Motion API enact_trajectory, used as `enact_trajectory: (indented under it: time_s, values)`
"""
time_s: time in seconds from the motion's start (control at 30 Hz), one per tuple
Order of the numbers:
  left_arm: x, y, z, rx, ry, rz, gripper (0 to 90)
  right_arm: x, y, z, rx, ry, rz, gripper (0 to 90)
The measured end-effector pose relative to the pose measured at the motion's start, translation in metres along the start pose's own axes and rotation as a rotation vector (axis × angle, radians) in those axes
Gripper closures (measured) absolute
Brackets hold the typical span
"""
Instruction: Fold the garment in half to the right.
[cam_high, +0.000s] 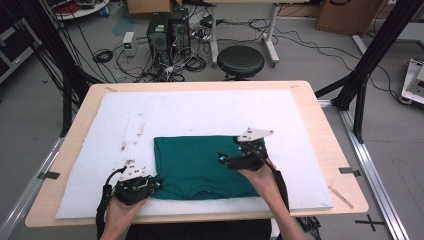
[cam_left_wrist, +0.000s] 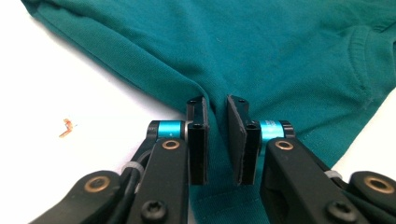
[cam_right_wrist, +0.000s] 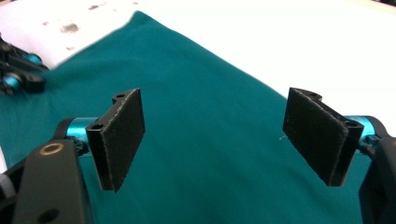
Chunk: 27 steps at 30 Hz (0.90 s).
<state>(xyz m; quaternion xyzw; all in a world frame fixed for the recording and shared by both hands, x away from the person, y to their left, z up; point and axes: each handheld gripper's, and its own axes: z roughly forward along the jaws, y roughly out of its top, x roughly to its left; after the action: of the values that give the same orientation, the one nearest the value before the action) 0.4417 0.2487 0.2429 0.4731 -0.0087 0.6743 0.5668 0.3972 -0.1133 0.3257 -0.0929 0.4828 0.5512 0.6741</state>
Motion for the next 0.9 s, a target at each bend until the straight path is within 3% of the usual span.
enact_trajectory:
  time_s: [0.33, 0.5, 0.73, 0.9]
  values:
    - [0.0, 0.0, 0.0, 0.0, -0.007, 0.0, 82.2, 0.024, 0.039, 0.059, 0.072, 0.062, -0.068, 21.5]
    - [0.0, 0.0, 0.0, 0.001, -0.006, 0.004, 82.1, 0.03, 0.057, 0.091, 0.111, 0.091, -0.086, 25.3]
    - [0.0, 0.001, 0.0, 0.003, -0.009, 0.006, 82.1, 0.035, 0.077, 0.129, 0.149, 0.119, -0.07, 30.6]
    - [0.0, 0.001, 0.0, 0.006, -0.009, 0.012, 82.0, 0.045, 0.088, 0.151, 0.162, 0.126, -0.106, 37.8]
